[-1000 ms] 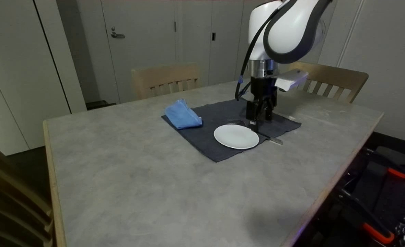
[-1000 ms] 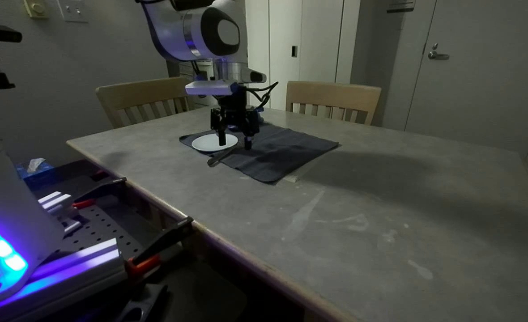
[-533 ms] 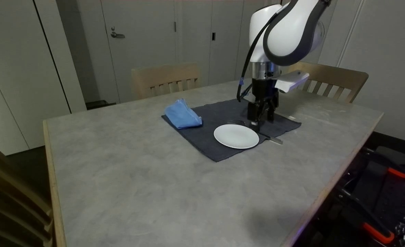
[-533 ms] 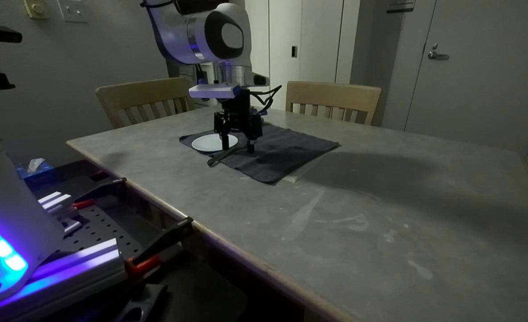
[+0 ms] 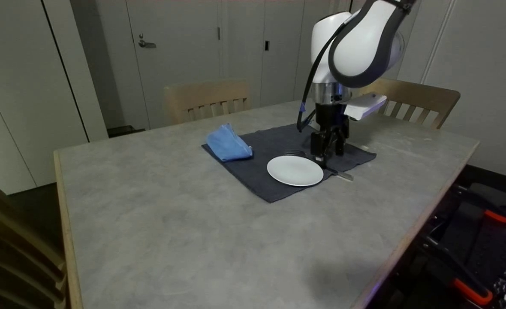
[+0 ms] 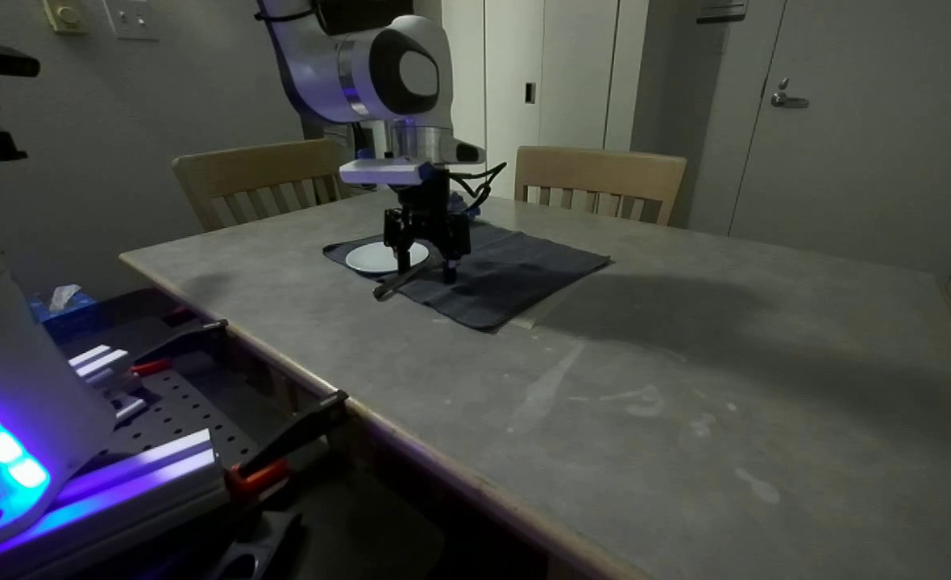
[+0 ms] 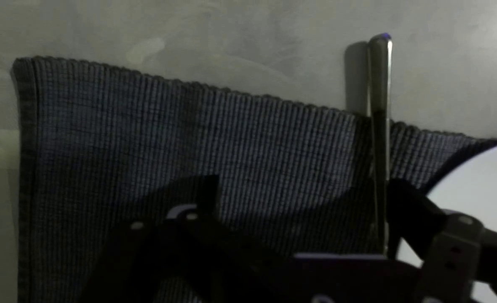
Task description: Wipe the plate with the blue cloth and then put the fork on the plate
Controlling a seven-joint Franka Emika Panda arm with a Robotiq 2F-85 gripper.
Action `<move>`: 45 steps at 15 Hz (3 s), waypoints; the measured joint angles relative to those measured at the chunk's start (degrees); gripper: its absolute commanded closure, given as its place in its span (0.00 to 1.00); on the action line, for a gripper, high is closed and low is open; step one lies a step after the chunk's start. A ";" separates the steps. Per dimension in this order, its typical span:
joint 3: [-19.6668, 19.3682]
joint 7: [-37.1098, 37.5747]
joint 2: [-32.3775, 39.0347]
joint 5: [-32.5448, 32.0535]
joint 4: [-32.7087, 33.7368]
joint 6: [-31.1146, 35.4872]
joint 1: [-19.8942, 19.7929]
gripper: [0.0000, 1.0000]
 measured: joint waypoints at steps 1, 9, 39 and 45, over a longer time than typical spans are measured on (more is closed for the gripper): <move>0.00 0.00 0.22 0.00 0.09 0.00 0.03 0.05; 0.47 0.00 -0.11 0.00 0.73 -1.16 1.40 0.49; 1.23 -1.23 0.41 2.74 7.56 -16.49 1.60 0.99; 1.83 -2.73 0.52 5.41 8.43 -17.70 0.55 0.99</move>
